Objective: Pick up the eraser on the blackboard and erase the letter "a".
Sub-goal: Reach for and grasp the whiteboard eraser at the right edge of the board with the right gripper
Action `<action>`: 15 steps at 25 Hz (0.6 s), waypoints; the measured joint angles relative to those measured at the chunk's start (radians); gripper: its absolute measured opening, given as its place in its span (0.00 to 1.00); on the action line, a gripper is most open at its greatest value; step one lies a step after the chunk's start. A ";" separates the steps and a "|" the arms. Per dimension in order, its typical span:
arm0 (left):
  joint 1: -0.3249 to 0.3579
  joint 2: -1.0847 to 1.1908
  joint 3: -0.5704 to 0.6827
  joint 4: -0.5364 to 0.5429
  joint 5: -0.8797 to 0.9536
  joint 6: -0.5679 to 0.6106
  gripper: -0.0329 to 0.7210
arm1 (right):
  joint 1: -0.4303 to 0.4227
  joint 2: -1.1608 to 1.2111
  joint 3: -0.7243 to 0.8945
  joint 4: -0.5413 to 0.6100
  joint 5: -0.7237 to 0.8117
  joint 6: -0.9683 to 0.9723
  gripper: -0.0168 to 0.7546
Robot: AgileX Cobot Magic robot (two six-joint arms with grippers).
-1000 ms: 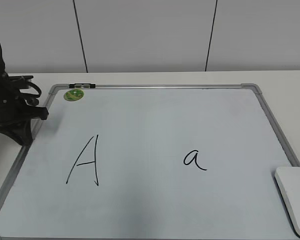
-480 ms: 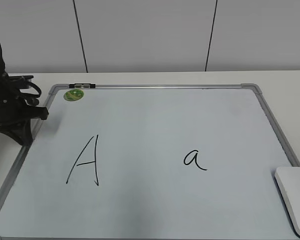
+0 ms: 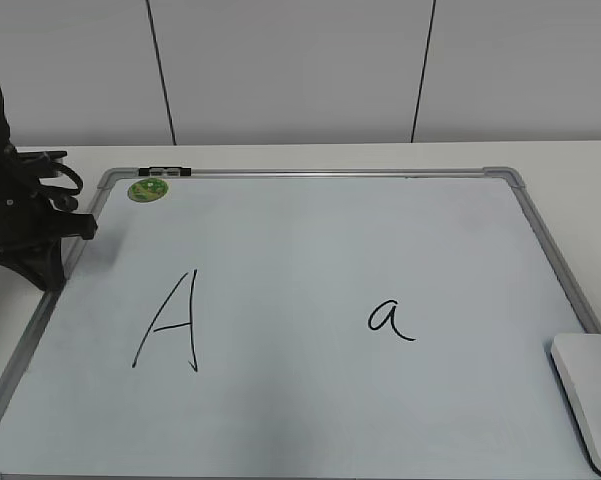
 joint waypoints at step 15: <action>0.000 0.000 0.000 0.000 0.000 0.000 0.10 | 0.013 0.487 -0.110 0.028 -0.106 -0.047 0.89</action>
